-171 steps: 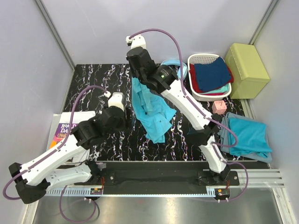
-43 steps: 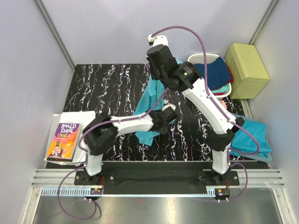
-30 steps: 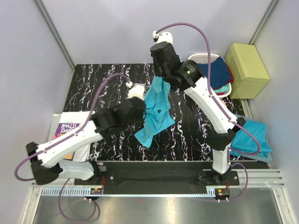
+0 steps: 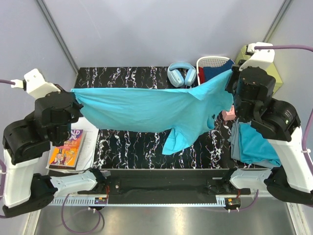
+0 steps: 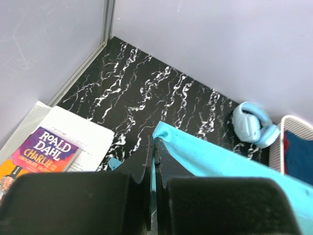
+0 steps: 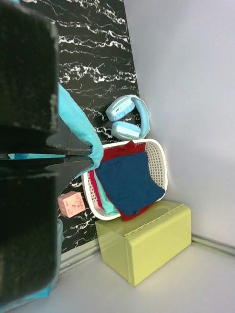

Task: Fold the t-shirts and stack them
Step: Flatten out the tshirt

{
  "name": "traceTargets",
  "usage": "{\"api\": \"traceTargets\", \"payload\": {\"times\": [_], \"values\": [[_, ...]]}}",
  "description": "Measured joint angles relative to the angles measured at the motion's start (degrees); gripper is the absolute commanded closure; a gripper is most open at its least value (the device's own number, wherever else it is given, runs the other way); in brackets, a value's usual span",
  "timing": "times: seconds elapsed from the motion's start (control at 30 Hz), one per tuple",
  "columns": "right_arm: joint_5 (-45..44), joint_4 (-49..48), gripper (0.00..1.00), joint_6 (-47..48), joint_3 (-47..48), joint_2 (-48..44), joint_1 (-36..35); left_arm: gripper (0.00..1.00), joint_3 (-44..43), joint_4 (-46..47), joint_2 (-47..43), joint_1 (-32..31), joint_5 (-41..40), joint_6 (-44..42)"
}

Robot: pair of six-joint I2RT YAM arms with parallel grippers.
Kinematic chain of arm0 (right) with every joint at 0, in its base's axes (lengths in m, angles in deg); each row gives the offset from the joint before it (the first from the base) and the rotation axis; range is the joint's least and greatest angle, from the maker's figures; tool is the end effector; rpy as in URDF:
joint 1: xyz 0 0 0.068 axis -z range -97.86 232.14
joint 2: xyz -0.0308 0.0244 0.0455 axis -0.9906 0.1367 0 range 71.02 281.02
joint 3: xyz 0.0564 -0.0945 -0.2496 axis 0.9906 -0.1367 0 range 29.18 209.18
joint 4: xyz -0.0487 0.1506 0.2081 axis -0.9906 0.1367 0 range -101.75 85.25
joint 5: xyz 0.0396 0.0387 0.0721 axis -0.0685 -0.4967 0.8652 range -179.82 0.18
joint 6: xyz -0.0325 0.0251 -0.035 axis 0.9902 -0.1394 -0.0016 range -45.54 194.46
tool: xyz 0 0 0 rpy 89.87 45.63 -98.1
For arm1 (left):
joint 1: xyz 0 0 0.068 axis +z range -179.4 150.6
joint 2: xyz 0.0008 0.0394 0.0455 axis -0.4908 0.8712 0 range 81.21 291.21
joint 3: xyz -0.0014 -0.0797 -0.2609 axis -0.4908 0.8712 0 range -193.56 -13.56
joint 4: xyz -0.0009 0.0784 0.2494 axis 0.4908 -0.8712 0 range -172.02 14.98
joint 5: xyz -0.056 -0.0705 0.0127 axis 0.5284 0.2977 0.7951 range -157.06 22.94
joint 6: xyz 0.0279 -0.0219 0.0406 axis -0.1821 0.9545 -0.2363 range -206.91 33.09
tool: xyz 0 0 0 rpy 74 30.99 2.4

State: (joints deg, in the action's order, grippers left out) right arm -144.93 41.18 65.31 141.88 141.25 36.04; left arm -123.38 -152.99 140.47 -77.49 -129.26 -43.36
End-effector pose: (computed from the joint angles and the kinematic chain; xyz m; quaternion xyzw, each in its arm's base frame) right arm 0.1346 0.0977 0.5544 0.0648 0.7401 -0.0520 0.6673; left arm 0.0734 -0.0347 0.5260 -0.2390 0.7418 -0.0114 0.6265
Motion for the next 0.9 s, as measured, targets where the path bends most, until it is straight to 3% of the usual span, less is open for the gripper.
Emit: {"api": "traceTargets", "payload": {"times": [0.37,0.67,0.9], "values": [[-1.4,-0.4,1.0,2.5,-1.3,-3.7,0.0,1.0,-4.2,0.0,-1.8,0.0,0.0,0.9],[-1.4,-13.3,1.0,11.4,-6.0,-10.8,-0.3,1.0,-4.0,1.0,-6.4,0.0,-0.6,-4.5],[-1.4,-15.0,1.0,12.0,-6.7,-11.8,-0.3,1.0,-1.7,2.6,-7.3,0.0,1.4,-6.5]]}}
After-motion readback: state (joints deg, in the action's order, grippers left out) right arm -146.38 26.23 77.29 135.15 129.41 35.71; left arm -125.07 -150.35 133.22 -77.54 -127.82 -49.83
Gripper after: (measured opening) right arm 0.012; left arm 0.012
